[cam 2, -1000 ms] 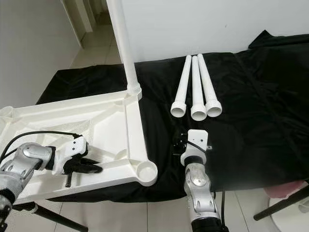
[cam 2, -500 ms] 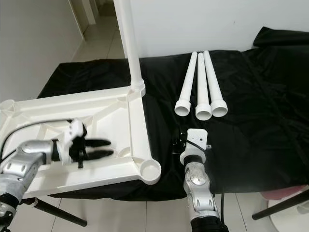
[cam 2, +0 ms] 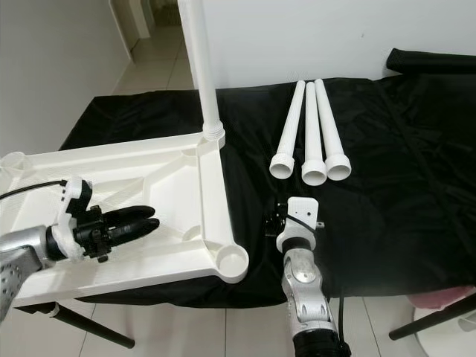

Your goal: Building children table

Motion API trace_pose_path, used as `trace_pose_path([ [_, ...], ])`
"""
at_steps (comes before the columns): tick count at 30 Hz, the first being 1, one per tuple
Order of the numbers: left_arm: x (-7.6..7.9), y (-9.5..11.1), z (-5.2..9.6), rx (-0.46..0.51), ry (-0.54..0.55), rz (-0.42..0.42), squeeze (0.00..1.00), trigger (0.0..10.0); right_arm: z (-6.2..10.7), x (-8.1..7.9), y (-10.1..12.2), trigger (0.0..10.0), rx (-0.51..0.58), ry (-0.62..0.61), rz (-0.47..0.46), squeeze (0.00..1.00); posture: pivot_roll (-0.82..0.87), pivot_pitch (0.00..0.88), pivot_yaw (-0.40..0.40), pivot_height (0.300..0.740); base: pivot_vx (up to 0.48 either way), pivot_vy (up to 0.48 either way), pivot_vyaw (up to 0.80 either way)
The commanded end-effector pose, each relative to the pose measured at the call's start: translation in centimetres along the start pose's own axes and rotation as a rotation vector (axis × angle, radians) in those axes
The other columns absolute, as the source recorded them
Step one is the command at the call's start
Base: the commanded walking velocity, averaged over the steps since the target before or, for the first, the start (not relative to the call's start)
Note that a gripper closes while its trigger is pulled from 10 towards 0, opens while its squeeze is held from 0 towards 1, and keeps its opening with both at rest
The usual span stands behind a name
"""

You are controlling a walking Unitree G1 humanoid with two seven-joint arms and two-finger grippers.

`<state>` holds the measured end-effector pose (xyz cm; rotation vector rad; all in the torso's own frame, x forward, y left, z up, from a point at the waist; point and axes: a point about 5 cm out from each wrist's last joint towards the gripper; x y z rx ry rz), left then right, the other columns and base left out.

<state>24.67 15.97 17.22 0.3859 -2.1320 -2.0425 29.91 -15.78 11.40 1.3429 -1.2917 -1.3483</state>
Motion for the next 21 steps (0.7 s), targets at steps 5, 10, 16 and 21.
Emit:
trace_pose_path([
  [5, 1.2, 0.1, -2.9, 0.029, 0.12, -0.025, 0.0, 10.0, -0.6, 0.1, 0.5, 10.0, 0.035, -0.019, -0.001, 0.0, -0.03, 0.0, 0.104, 0.74, 0.0, 0.0, 0.0],
  [10, 0.9, -0.1, -4.8, 0.046, 0.244, -0.048, 0.0, 10.0, -1.0, 0.4, 1.1, 10.0, 0.059, -0.046, -0.006, 0.0, -0.03, 0.0, 0.098, 0.74, 0.0, 0.0, 0.0],
  [16, -0.4, -0.4, -6.3, 0.047, 0.439, -0.064, 0.0, 10.0, -1.5, 1.0, 1.7, 10.0, 0.087, -0.07, 0.034, 0.0, -0.03, 0.0, 0.081, 0.74, 0.0, 0.0, 0.0],
  [21, -2.3, -1.5, -7.8, -0.027, 0.62, -0.099, 0.0, 10.0, -2.4, 2.0, 2.4, 10.0, 0.1, -0.1, 0.09, 0.0, -0.03, 0.0, 0.067, 0.74, 0.0, 0.0, 0.0],
])
Point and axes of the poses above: a point about 5 cm out from each wrist's last joint towards the gripper, its own z axis pointing back from the gripper into the wrist, its own y axis along the axis of the wrist's last joint, x = y × z, and after that the axes turned 9 degrees about -z, right-handed
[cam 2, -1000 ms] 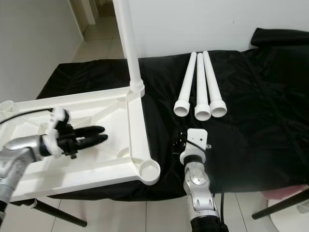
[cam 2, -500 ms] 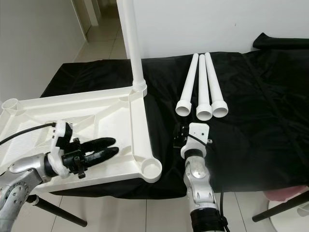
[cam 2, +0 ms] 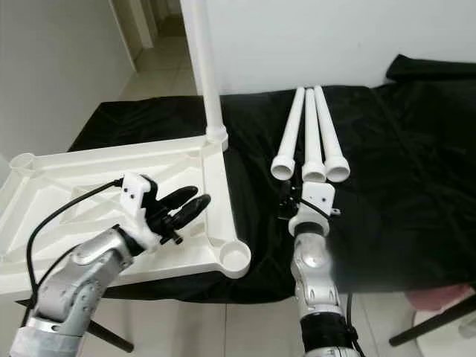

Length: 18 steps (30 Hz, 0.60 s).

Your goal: Building children table

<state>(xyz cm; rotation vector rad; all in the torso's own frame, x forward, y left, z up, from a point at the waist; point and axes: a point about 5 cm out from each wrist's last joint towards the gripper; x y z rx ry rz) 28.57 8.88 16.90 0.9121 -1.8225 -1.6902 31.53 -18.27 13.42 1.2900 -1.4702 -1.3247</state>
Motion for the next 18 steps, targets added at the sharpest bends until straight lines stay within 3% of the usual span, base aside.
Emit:
trace_pose_path([
  [1, -0.7, -0.8, -0.7, -0.05, 0.097, -0.046, 0.0, 10.0, -0.6, 0.2, 0.3, 10.0, 0.009, -0.011, 0.015, 0.0, -0.03, 0.0, 0.065, 0.74, 0.0, 0.0, 0.0],
  [12, -0.6, -0.1, -2.3, -0.009, 0.16, -0.055, 0.0, 10.0, -1.9, 1.4, 0.9, 10.0, 0.022, -0.062, -0.009, 0.0, -0.05, 0.0, 0.066, 0.74, 0.0, 0.0, 0.0],
  [15, 0.2, 0.3, -3.1, 0.022, 0.118, -0.061, 0.0, 10.0, -2.2, 1.8, 0.4, 10.0, -0.007, -0.064, -0.088, 0.0, -0.05, 0.0, 0.062, 0.74, 0.0, 0.0, 0.0],
  [17, 0.2, 0.3, -3.1, 0.022, 0.118, -0.061, 0.0, 10.0, -2.2, 1.8, 0.4, 10.0, -0.007, -0.064, -0.088, 0.0, -0.05, 0.0, 0.062, 0.74, 0.0, 0.0, 0.0],
  [18, 0.8, 0.5, -4.0, 0.033, 0.089, -0.07, 0.0, 10.0, -2.4, 1.9, -0.1, 10.0, -0.034, -0.067, -0.153, 0.0, -0.04, 0.002, 0.059, 0.74, 0.0, 0.0, 0.0],
])
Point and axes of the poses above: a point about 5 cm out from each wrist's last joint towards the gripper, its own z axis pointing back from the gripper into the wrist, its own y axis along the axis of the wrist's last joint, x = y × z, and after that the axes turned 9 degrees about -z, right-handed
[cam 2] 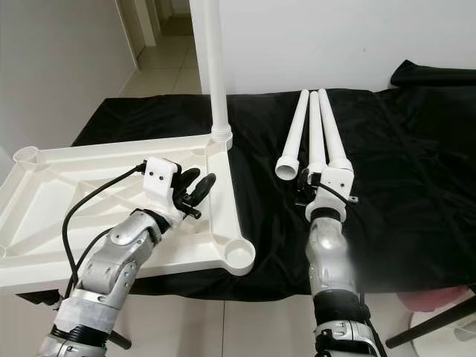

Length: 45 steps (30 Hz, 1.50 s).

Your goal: Building children table

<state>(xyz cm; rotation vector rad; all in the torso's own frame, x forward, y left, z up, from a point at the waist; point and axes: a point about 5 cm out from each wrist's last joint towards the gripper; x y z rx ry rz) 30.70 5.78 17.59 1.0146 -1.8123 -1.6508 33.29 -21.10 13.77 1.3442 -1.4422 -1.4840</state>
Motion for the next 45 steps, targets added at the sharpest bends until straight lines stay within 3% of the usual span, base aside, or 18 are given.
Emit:
trace_pose_path([
  [1, 0.6, 0.5, -1.0, 0.022, 0.018, -0.031, 0.0, 10.0, -0.1, -0.4, -0.8, 10.0, -0.036, 0.015, -0.101, 0.0, -0.05, 0.003, 0.061, 0.74, 0.0, 0.0, 0.0],
  [5, 1.1, 1.0, -1.8, 0.055, 0.015, -0.041, 0.0, 10.0, -0.2, -0.6, -1.2, 10.0, -0.059, 0.033, -0.171, 0.0, -0.05, 0.006, 0.066, 0.74, 0.0, 0.0, 0.0],
  [8, 1.8, 1.5, -2.9, 0.059, 0.02, -0.05, 0.0, 10.0, -0.7, -1.1, -1.7, 10.0, -0.087, 0.041, -0.33, 0.0, -0.04, 0.021, 0.09, 0.74, 0.0, 0.0, 0.0],
  [19, 2.0, 2.3, -3.3, 0.089, 0.023, -0.039, 0.0, 10.0, -1.9, -0.9, -1.7, 10.0, -0.091, 0.043, -0.466, 0.0, 0.0, 0.042, 0.109, 0.74, 0.0, 0.0, 0.0],
  [45, 3.1, 2.3, -2.1, 0.066, 0.022, -0.025, 0.0, 10.0, -4.0, -1.0, -0.5, 10.0, -0.077, 0.053, -0.543, 0.0, 0.07, 0.111, 0.12, 0.74, 0.0, 0.0, 0.0],
])
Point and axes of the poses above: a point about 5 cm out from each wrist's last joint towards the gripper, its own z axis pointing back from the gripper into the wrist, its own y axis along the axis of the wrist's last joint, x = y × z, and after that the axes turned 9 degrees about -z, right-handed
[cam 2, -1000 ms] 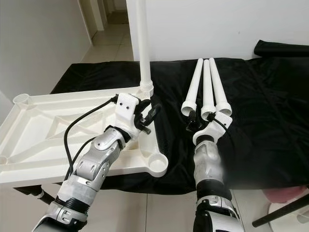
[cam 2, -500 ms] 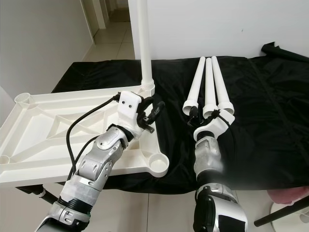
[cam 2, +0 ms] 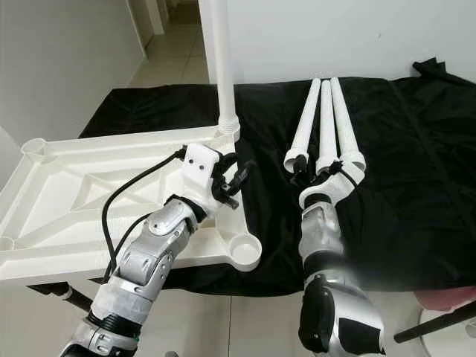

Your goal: Building children table

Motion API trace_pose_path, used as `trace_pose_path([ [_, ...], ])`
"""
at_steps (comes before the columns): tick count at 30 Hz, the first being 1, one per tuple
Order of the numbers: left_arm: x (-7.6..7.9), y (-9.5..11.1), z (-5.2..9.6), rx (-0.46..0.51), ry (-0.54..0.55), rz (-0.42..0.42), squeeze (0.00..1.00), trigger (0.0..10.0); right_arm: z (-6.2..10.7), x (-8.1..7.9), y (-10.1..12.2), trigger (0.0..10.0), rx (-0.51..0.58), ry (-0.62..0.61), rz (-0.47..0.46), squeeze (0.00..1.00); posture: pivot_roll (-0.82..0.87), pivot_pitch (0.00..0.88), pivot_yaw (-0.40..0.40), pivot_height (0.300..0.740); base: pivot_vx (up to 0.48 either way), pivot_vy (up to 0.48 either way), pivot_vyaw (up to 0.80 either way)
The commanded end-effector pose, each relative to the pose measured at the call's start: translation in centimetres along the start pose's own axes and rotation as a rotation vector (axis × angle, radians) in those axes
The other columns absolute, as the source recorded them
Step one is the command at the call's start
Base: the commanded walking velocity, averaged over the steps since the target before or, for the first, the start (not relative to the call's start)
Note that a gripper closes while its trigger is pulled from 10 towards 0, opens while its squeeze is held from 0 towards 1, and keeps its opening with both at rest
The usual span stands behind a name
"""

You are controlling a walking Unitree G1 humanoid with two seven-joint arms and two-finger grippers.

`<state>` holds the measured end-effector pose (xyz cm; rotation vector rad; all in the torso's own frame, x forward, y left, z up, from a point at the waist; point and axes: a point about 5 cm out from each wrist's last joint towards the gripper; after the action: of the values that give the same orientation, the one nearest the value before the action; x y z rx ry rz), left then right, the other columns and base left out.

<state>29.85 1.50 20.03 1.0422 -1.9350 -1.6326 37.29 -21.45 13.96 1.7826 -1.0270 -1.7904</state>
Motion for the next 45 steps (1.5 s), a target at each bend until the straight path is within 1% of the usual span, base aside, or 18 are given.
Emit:
trace_pose_path([
  [1, -0.4, -0.3, 0.3, -0.029, 0.077, -0.009, 0.0, 10.0, -0.2, -0.2, -0.1, 9.3, 0.001, 0.004, -0.021, 0.0, 0.07, 0.112, 0.121, 0.74, 0.0, 0.0, 0.0],
  [3, -0.4, -0.3, 0.3, -0.029, 0.077, -0.009, 0.0, 10.0, -0.2, -0.2, -0.1, 9.3, 0.001, 0.004, -0.021, 0.0, 0.07, 0.112, 0.121, 0.74, 0.0, 0.0, 0.0],
  [4, -0.5, -0.3, 0.4, -0.031, 0.08, -0.006, 0.0, 10.0, -0.4, -0.4, 0.1, 6.5, 0.0, 0.008, -0.026, 0.0, 0.08, 0.117, 0.123, 0.74, 0.0, 0.0, 0.0],
  [5, -0.5, -0.2, 0.4, -0.032, 0.084, -0.006, 0.0, 10.0, -0.7, -0.7, 0.2, 5.5, -0.002, 0.013, -0.039, 0.0, 0.09, 0.12, 0.124, 0.74, 0.0, 0.0, 0.0],
  [9, -0.5, -0.1, 0.5, -0.034, 0.091, -0.005, 0.0, 10.0, -1.1, -1.3, 0.4, 6.2, -0.001, 0.022, -0.057, 0.0, 0.09, 0.12, 0.123, 0.74, 0.0, 0.0, 0.0],
  [10, -0.5, -0.1, 0.6, -0.035, 0.094, -0.007, 0.0, 10.0, -1.3, -1.6, 0.4, 5.1, -0.006, 0.03, -0.068, 0.0, 0.09, 0.121, 0.124, 0.74, 0.0, 0.0, 0.0],
  [12, -0.6, 0.0, 0.6, -0.037, 0.098, -0.007, 0.0, 10.0, -1.4, -2.0, 0.4, 5.0, -0.013, 0.041, -0.075, 0.0, 0.1, 0.122, 0.124, 0.74, 0.0, 0.0, 0.0],
  [13, -0.6, 0.0, 0.7, -0.039, 0.101, -0.007, 0.0, 10.0, -1.6, -2.3, 0.4, 4.0, -0.019, 0.05, -0.087, 0.0, 0.1, 0.125, 0.125, 0.74, 0.0, 0.0, 0.0],
  [15, -0.6, 0.0, 0.7, -0.04, 0.102, -0.007, 0.0, 10.0, -1.7, -2.5, 0.3, 4.0, -0.023, 0.054, -0.089, 0.0, 0.1, 0.126, 0.126, 0.74, 0.0, 0.0, 0.0],
  [16, -0.6, 0.1, 0.8, -0.041, 0.105, -0.005, 0.0, 10.0, -1.8, -2.8, 0.4, 2.2, -0.023, 0.059, -0.095, 0.0, 0.11, 0.128, 0.126, 0.74, 0.0, 0.0, 0.0],
  [17, -0.6, 0.1, 0.8, -0.041, 0.105, -0.005, 0.0, 10.0, -1.8, -2.8, 0.4, 2.2, -0.023, 0.059, -0.095, 0.0, 0.11, 0.128, 0.126, 0.74, 0.0, 0.0, 0.0],
  [18, -0.6, 0.1, 0.8, -0.043, 0.107, -0.004, 0.0, 10.0, -1.9, -2.9, 0.4, 0.6, -0.022, 0.059, -0.1, 0.0, 0.11, 0.128, 0.126, 0.74, 0.0, 0.0, 0.0],
  [21, -0.6, 0.1, 0.9, -0.047, 0.111, -0.005, 0.0, 10.0, -2.0, -3.3, 0.5, 0.0, -0.012, 0.069, -0.115, 0.0, 0.12, 0.132, 0.125, 0.74, 0.0, 0.0, 0.0],
  [40, -0.5, 0.1, 1.0, -0.052, 0.12, 0.003, 0.0, 10.0, -2.1, -4.3, 0.6, 0.0, 0.009, 0.144, -0.042, 0.0, 0.12, 0.123, 0.114, 0.74, 0.0, 0.0, 0.0],
  [41, -0.6, 0.1, 0.9, -0.049, 0.124, 0.007, 0.0, 10.0, -1.8, -4.8, 0.5, 3.7, 0.036, 0.188, 0.038, 0.0, 0.1, 0.11, 0.094, 0.74, 0.0, 0.0, 0.0],
  [42, -0.6, 0.1, 0.9, -0.049, 0.124, 0.007, 0.0, 10.0, -1.8, -4.8, 0.5, 3.7, 0.036, 0.188, 0.038, 0.0, 0.1, 0.11, 0.094, 0.74, 0.0, 0.0, 0.0],
  [43, -0.6, 0.1, 0.8, -0.045, 0.128, 0.009, 0.0, 10.0, -1.5, -5.2, 0.6, 10.0, 0.066, 0.223, 0.101, 0.0, 0.1, 0.108, 0.091, 0.74, 0.0, 0.0, 0.0],
  [45, -0.7, 0.1, 0.6, -0.04, 0.135, 0.012, 0.0, 10.0, -1.2, -5.4, 1.2, 10.0, 0.127, 0.252, 0.184, 0.0, 0.09, 0.105, 0.088, 0.74, 0.0, 0.0, 0.0],
])
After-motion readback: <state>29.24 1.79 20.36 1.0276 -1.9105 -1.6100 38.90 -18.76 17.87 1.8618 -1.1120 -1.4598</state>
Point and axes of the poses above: a point about 5 cm out from each wrist's last joint towards the gripper, its own z axis pointing back from the gripper into the wrist, its own y axis along the axis of the wrist's last joint, x = y × z, and after that the axes turned 9 degrees about -z, right-handed
